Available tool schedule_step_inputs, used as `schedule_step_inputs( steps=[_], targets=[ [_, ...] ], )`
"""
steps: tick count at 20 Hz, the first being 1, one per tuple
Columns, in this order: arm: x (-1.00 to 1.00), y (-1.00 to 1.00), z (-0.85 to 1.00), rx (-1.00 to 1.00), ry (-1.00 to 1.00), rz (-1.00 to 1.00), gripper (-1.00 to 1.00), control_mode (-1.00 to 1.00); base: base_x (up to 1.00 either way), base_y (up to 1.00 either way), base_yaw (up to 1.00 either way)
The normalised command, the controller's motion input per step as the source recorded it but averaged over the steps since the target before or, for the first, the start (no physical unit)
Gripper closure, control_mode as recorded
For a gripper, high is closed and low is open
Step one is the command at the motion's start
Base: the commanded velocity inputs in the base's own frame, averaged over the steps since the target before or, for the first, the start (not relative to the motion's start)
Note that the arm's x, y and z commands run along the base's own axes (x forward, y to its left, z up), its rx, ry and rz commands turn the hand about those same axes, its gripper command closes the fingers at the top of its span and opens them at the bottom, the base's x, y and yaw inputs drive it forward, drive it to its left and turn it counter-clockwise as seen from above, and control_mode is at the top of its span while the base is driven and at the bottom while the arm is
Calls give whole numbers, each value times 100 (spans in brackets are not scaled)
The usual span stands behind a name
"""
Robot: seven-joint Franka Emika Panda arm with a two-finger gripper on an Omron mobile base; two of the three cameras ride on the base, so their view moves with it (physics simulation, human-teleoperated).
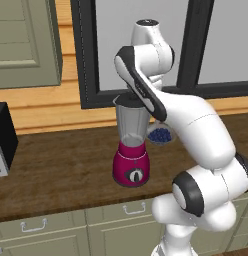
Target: Close the lid blender by securely placing the lid on top.
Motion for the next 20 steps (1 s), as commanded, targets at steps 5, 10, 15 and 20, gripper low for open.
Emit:
schedule_step_inputs(
  steps=[5, 10, 15, 20],
  targets=[
    [-58, -36, 0, 13, -20, 0, -100, -100, 0, 0, 0],
    [-70, -59, 0, 17, -17, 0, -100, -100, 0, 0, 0],
    [-71, -74, -2, 16, -14, 0, -100, -100, 0, 0, 0],
    [-60, -69, -12, 9, -6, -4, -100, -100, 0, 0, 0]
  ],
)
